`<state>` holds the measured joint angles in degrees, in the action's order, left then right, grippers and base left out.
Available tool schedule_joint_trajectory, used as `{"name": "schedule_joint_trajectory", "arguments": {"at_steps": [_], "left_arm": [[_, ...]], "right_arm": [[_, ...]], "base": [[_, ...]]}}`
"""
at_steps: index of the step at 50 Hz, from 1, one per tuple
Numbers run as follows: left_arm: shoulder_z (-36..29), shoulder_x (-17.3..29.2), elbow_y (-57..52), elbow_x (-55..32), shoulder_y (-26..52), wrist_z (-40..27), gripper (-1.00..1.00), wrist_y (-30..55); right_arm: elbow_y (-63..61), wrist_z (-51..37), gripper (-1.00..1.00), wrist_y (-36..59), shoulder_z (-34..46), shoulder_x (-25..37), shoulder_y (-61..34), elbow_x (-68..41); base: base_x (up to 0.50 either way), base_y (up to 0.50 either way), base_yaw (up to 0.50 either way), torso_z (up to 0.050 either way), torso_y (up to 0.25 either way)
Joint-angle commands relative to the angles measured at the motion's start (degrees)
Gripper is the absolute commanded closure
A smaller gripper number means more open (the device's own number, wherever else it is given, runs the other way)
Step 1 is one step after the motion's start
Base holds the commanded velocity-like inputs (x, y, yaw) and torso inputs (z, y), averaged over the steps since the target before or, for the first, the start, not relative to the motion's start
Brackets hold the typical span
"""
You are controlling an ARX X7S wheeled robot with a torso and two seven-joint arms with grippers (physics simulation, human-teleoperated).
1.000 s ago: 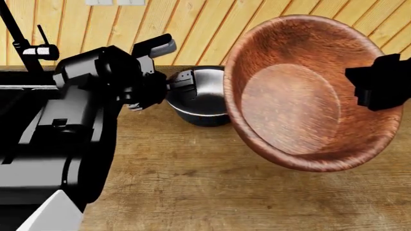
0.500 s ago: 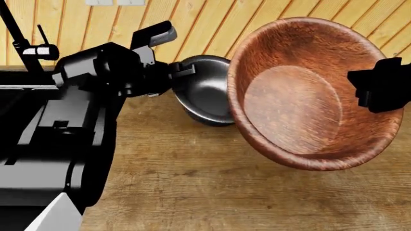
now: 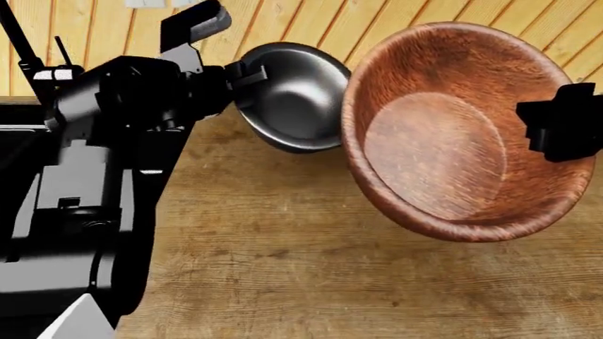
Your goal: Stack the bowls in the sink.
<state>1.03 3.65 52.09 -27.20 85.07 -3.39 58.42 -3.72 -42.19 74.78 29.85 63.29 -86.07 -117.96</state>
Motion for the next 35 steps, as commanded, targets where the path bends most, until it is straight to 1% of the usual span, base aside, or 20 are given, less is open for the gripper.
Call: {"name": "schedule_joint_trajectory", "arguments": {"at_steps": [1,6,9,12,18,23,30,35], "left_arm": [[5.4,1.9,-15.3,-4.8,-4.1,-5.4,1.0,2.3],[5.4,3.2,-19.5,-4.8,-5.1,-5.4,1.0,0.4],[6.0,3.6,-22.7,-5.6,-5.8,-6.1,1.0,1.1],[7.1,4.0,-28.8,-7.5,-7.6,-7.1,1.0,3.5],[9.6,4.7,-42.6,-12.7,-12.4,-7.7,1.0,8.3],[11.3,5.4,-50.4,-16.5,-14.8,-7.8,1.0,11.5],[12.3,5.9,-60.9,-20.0,-18.2,-7.7,1.0,12.5],[12.9,7.0,-65.9,-20.6,-20.0,-7.8,1.0,11.3]], "right_arm": [[-0.5,2.0,1.0,-1.7,-1.0,0.5,2.3,2.5],[-0.2,3.8,1.0,-2.4,-1.6,0.8,3.1,4.1],[0.0,4.8,1.0,-3.3,-2.1,1.0,4.1,5.0],[-0.6,5.5,1.0,-5.4,-3.1,1.6,5.8,5.0],[-4.2,8.5,1.0,-13.6,-7.7,3.4,12.5,7.0],[-9.0,10.9,1.0,-20.3,-10.7,3.8,18.8,12.1],[-16.7,8.6,1.0,-30.0,-15.2,3.8,27.4,15.0],[-19.5,5.3,1.0,-33.9,-16.9,3.8,31.7,15.7]], "base": [[0.0,0.0,0.0,0.0,0.0],[0.0,0.0,0.0,0.0,0.002],[0.0,0.0,0.0,0.0,0.0],[0.0,0.0,0.0,0.0,0.0],[0.0,0.0,0.0,0.003,0.002],[0.0,0.0,0.0,0.0,0.0],[0.0,0.0,0.0,0.0,0.001],[0.0,0.0,0.0,0.0,0.0]]}}
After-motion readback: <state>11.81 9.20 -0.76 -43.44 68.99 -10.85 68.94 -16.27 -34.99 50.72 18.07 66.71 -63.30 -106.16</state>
